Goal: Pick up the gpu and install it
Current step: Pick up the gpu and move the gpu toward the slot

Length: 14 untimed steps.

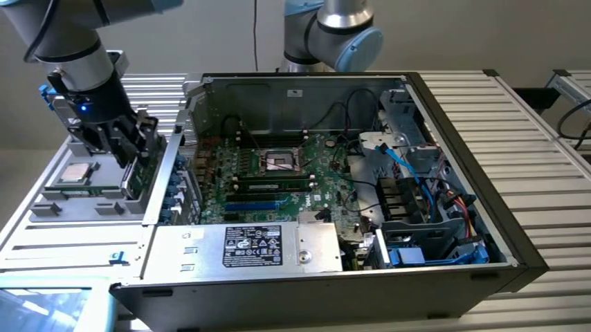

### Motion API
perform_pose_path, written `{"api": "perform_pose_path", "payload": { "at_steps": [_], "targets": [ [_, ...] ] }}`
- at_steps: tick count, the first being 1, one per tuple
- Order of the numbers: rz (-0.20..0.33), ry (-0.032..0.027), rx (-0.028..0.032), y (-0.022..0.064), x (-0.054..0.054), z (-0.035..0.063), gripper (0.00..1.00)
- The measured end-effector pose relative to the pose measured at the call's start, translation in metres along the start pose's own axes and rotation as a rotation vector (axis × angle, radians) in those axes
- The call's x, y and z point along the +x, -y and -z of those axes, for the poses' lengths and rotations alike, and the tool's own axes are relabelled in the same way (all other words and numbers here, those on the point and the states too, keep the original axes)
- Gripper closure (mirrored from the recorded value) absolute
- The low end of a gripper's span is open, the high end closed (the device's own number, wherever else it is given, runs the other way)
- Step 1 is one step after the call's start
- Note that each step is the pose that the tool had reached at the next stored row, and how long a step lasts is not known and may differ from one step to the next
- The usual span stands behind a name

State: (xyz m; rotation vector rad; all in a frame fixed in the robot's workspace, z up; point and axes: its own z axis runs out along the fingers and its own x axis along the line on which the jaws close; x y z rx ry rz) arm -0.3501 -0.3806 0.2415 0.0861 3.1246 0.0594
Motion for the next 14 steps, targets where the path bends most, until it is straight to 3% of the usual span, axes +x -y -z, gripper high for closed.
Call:
{"api": "perform_pose_path", "payload": {
  "at_steps": [6,14],
  "targets": [
    [0.0,0.0079,-0.0029,-0.0029,0.0,-0.006,0.54],
    [0.0,0.0087,-0.0026,-0.009,0.001,-0.0164,0.54]
  ]
}}
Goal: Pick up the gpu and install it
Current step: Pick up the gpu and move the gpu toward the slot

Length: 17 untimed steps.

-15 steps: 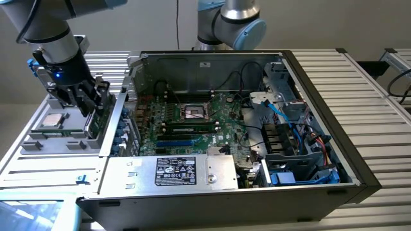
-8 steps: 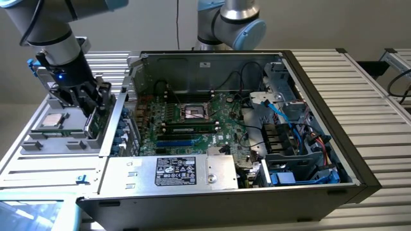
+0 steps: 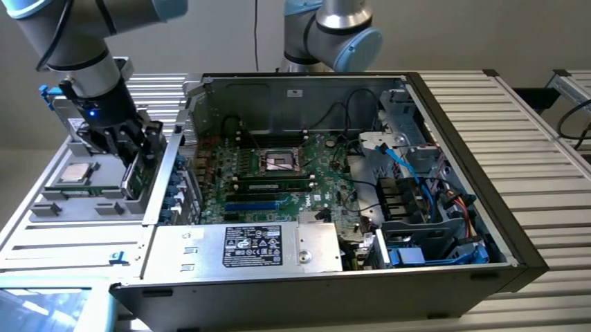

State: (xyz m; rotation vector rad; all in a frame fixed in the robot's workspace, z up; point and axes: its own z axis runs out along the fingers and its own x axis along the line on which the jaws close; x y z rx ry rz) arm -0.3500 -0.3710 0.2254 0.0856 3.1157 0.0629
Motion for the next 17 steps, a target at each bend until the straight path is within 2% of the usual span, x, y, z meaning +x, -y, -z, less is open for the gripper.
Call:
{"api": "perform_pose_path", "payload": {
  "at_steps": [17],
  "targets": [
    [-0.022,0.0009,0.0007,0.001,0.0001,-0.0043,0.56]
  ]
}}
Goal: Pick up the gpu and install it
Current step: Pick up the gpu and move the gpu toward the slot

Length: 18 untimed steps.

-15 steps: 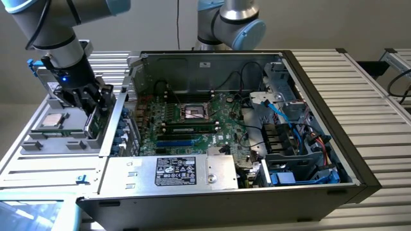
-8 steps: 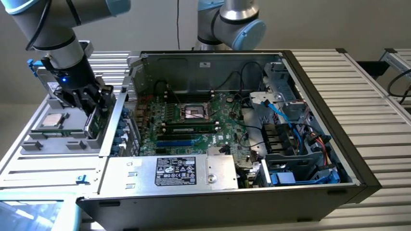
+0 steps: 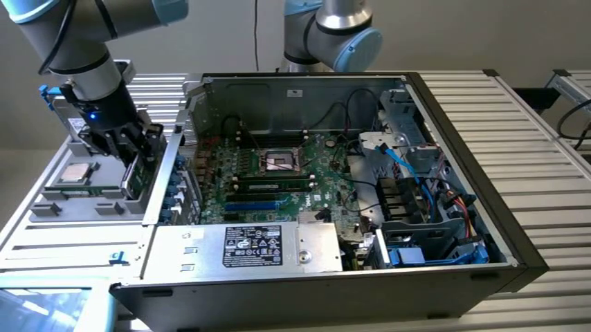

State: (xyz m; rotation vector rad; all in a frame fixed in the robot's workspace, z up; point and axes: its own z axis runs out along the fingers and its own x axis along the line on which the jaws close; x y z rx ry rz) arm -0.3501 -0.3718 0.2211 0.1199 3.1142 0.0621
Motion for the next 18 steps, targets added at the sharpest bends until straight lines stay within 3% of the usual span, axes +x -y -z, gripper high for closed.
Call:
{"api": "perform_pose_path", "payload": {
  "at_steps": [1,3,12,18],
  "targets": [
    [0.0,0.0,0.0,0.0,0.0,0.0,0.56],
    [0.0,0.0,0.0001,0.0,0.0,0.0,0.69],
    [0.0,0.0002,0.0001,0.0,0.0,0.0001,0.71],
    [0.0,0.0001,0.0015,-0.001,0.0,0.0248,0.71]
  ]
}}
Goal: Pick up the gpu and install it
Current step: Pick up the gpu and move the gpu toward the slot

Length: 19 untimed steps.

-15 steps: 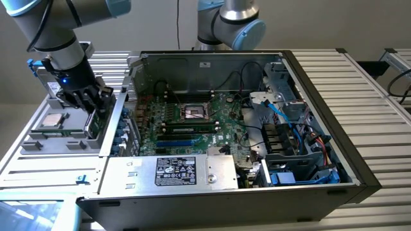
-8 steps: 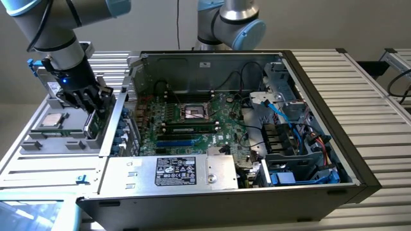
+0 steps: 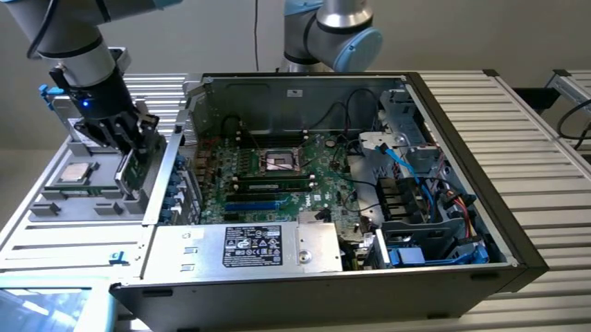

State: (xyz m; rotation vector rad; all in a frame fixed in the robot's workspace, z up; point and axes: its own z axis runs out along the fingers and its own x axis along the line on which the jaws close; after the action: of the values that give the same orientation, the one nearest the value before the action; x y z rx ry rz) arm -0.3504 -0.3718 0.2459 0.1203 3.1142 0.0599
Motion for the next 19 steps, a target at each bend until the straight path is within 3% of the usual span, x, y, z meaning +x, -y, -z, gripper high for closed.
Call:
{"api": "perform_pose_path", "payload": {
  "at_steps": [19],
  "targets": [
    [0.0,0.0001,0.0007,-0.0034,-0.001,0.0863,0.71]
  ]
}}
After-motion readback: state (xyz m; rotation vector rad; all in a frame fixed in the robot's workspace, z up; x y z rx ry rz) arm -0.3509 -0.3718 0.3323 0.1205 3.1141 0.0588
